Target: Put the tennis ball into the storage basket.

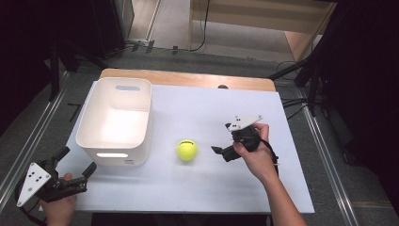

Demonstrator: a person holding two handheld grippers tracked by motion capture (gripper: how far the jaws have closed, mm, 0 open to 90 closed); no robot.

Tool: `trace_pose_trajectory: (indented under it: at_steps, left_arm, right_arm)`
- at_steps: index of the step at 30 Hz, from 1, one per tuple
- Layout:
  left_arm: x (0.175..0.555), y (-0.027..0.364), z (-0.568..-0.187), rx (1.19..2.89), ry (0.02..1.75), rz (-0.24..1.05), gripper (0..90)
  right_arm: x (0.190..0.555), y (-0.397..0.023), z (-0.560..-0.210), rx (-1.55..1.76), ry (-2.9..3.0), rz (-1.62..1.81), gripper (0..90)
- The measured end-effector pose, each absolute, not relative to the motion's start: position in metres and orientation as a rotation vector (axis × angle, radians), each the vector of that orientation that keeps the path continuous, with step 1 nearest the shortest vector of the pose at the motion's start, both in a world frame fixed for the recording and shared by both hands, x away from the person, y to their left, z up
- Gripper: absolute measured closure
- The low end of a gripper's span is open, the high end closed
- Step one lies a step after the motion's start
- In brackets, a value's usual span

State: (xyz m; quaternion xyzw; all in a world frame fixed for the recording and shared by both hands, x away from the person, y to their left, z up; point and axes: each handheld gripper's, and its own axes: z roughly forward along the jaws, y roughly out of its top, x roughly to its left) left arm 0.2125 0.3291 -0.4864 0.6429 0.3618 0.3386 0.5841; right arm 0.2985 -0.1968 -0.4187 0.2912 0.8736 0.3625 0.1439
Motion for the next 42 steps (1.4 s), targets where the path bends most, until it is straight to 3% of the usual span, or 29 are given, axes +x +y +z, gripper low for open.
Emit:
trace_pose_trajectory:
  at_steps: [8,42]
  left_arm:
    - [0.213,0.329,-0.486,1.5,0.843,0.79,0.0]
    - [0.213,0.327,-0.487,1.511,0.835,0.793,0.0]
  right_arm:
    - [0.306,-0.181,-0.421,0.828,2.569,1.009,0.0]
    - [0.329,-0.12,-0.438,0.713,2.726,0.824,0.1]
